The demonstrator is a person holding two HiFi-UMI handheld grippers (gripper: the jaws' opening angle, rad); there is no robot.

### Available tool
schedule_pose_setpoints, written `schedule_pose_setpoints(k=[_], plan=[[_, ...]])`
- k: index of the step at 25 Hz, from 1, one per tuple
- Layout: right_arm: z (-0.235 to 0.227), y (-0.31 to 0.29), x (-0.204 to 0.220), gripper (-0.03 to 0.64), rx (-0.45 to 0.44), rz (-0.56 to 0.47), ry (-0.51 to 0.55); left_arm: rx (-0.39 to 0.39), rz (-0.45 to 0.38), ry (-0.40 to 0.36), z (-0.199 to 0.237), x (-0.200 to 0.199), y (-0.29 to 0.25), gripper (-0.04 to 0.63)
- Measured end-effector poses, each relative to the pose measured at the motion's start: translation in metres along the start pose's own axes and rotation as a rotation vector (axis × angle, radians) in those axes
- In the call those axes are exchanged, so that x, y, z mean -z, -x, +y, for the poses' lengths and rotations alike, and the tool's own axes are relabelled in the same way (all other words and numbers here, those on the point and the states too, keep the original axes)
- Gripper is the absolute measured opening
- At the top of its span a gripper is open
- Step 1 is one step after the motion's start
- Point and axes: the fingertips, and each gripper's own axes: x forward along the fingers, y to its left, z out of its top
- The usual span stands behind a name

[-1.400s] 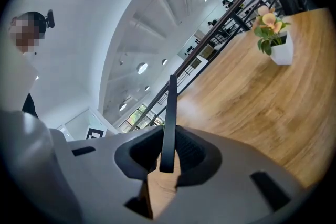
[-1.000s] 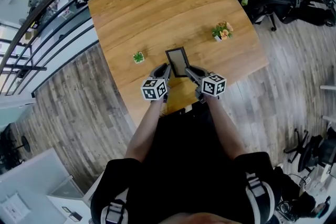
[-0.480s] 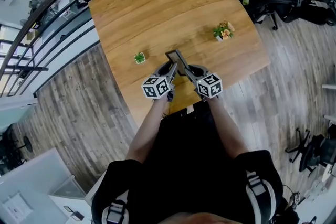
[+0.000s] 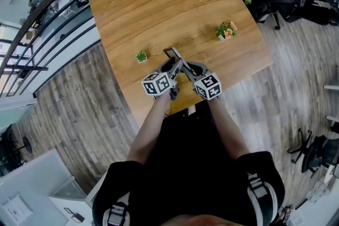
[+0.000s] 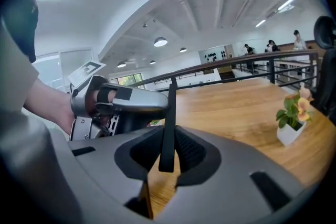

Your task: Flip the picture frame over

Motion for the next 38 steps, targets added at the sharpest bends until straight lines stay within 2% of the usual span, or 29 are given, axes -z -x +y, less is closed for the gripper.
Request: schedule_pose_setpoints(k=[7, 16, 19, 24, 30, 38], plan=[[0.004, 0.008, -0.012, 0.078, 0.021, -0.016, 0.089, 0.036, -0.002, 0.04, -0.012, -0.001, -0.006, 0.192], [0.01, 0.014, -0.016, 0.081, 0.122, 0.041, 0.351, 0.042, 0.016, 0.115, -0.012, 0.004, -0.008, 0.192], [0.009, 0.014, -0.01, 0.081, 0.146, 0.058, 0.405, 0.037, 0.016, 0.143, -0.012, 0.005, -0.01, 0.192], [0.012, 0.014, -0.008, 0.084, 0.165, 0.07, 0.469, 0.008, 0.014, 0.166, -0.001, 0.008, -0.008, 0.19], [0.011, 0.015, -0.007, 0.087, 0.181, 0.085, 0.533, 0.027, 0.02, 0.221, -0.007, 0.008, -0.01, 0.181], [0.008, 0.017, 0.0, 0.097, 0.162, 0.097, 0.497, 0.04, 0.057, 0.281, -0.005, 0.017, -0.015, 0.154]])
